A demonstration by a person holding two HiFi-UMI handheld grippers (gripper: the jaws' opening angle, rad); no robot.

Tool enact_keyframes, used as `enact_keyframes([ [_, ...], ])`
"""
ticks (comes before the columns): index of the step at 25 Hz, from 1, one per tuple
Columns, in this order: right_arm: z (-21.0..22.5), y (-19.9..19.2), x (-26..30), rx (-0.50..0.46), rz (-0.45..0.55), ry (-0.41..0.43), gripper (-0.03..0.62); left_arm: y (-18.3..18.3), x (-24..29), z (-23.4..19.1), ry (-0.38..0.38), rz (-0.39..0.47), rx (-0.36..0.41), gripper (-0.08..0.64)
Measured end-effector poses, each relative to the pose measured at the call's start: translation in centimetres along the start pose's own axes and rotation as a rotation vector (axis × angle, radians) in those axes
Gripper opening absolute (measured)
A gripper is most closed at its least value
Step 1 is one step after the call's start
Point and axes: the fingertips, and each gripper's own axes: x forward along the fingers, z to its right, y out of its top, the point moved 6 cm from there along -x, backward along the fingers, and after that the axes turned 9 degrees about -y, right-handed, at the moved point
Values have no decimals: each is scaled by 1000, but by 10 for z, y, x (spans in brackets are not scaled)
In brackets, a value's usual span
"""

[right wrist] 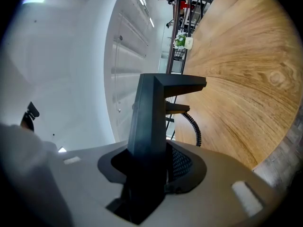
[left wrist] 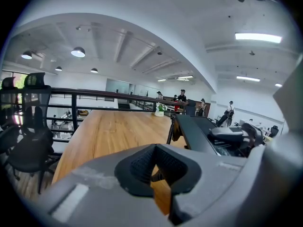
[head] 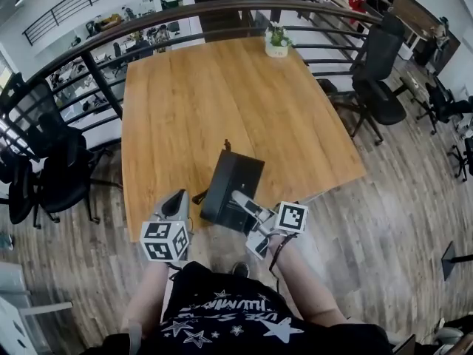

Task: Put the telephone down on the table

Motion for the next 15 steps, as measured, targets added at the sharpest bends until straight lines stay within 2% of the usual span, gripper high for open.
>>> enact_keyframes([
  [6,6,18,19,-13,-14,36,160,8,18,-20,16,7,-7,2],
  [10,1,34,49,-4,-9,34,160,22,41,-44,-7,-1,4,2],
  [15,3,60,74,-39,19,24,160,39,68,-70,-41,19,6,2],
])
